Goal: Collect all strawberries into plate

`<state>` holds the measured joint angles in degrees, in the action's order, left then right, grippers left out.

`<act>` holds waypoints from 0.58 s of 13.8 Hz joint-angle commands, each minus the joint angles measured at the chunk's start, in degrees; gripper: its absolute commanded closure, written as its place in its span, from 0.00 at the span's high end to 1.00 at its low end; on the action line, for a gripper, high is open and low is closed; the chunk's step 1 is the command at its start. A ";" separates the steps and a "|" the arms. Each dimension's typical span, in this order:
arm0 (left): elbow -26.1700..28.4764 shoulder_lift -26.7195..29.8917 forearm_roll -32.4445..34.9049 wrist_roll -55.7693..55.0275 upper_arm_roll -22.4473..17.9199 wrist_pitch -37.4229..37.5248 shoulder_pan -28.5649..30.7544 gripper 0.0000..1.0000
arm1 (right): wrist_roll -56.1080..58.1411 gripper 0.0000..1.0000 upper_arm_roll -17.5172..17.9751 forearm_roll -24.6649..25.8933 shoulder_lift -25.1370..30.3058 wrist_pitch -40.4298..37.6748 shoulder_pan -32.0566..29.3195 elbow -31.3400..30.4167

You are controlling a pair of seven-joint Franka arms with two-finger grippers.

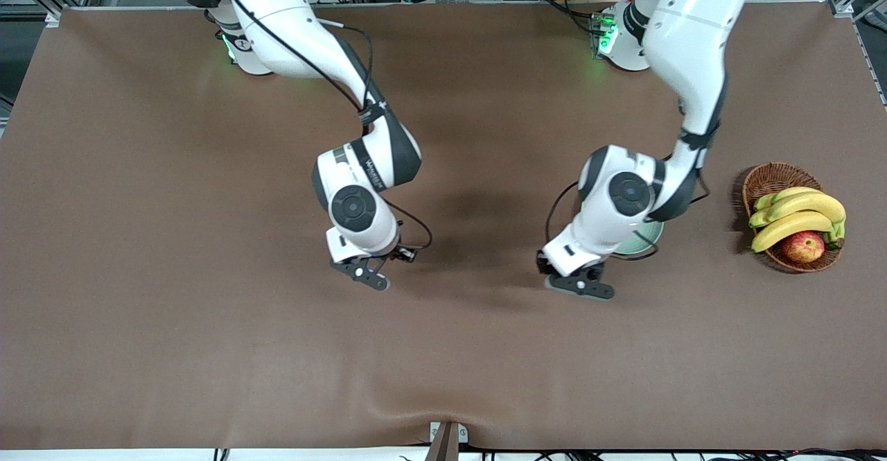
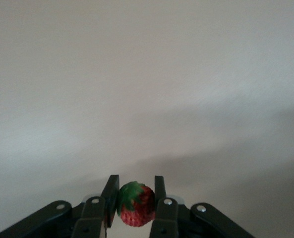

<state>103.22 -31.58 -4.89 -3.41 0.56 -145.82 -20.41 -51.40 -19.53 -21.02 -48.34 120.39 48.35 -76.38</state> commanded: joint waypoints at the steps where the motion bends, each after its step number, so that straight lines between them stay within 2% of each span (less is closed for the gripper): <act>1: 12.76 8.97 0.58 2.53 0.58 0.01 2.56 0.00 | -3.35 0.15 -0.42 -0.87 -0.62 2.13 2.35 -0.79; 4: 18.42 10.31 0.58 4.36 0.58 0.01 5.02 0.01 | -3.53 0.19 -0.33 -1.39 -1.84 4.32 3.67 -0.79; 5: 18.69 10.31 0.58 6.29 0.58 0.27 5.55 0.15 | -3.62 0.27 -0.33 -1.57 -2.37 5.81 3.85 -0.79; 6: 18.95 10.31 0.58 7.00 0.58 0.45 6.95 0.49 | -3.36 0.66 -0.33 -1.40 -2.98 6.70 3.94 -0.87; 7: 19.30 10.22 0.58 7.88 0.58 1.67 8.18 0.68 | -2.92 1.00 -0.33 -1.05 -2.99 6.88 3.94 -0.87; 8: 19.04 10.13 0.58 8.15 0.67 2.55 9.15 1.00 | -2.31 1.00 -0.42 -0.78 -2.73 6.45 3.51 -0.79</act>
<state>120.98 -23.24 -4.88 3.34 0.62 -145.02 -13.58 -54.36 -19.40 -21.39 -51.19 126.51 51.75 -77.06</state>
